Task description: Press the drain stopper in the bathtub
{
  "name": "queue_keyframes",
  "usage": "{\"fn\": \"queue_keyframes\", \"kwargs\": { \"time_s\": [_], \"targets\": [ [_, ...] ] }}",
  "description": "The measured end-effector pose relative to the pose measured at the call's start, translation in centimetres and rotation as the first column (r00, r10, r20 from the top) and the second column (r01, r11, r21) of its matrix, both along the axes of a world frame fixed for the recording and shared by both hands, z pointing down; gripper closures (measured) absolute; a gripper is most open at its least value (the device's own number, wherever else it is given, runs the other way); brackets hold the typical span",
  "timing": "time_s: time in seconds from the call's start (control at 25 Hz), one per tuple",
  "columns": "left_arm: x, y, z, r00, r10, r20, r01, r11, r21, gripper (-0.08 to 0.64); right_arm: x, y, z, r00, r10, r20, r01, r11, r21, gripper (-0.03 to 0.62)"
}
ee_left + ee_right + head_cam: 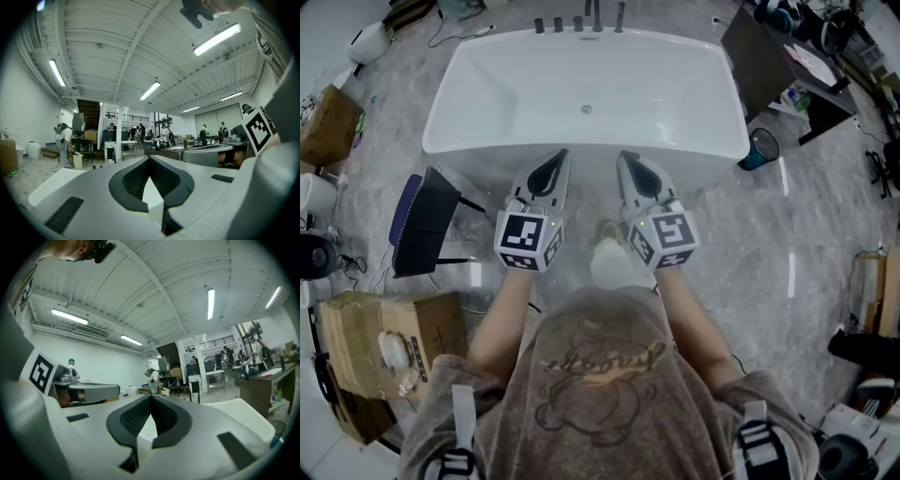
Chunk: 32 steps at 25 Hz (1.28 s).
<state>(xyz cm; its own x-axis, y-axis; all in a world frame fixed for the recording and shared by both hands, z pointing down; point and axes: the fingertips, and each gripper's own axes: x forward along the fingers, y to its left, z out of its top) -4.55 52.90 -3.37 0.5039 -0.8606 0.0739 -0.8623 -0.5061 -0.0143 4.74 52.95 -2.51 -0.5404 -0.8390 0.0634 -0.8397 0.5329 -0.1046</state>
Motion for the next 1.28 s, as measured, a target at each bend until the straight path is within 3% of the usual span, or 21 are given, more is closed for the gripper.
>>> {"fn": "queue_keyframes", "kwargs": {
  "time_s": [0.76,1.28],
  "targets": [
    [2.7,-18.3,-0.8,0.995,-0.098,-0.001,0.098,0.995,-0.006,0.555,2.5,-19.2,-0.3,0.994,-0.105,0.013,0.105,0.994,-0.034,0.592],
    [1.9,-24.5,0.1,0.992,-0.122,0.018,0.122,0.993,-0.002,0.555,1.3,-25.5,1.5,0.987,-0.159,0.013,0.159,0.985,-0.06,0.592]
  ]
}}
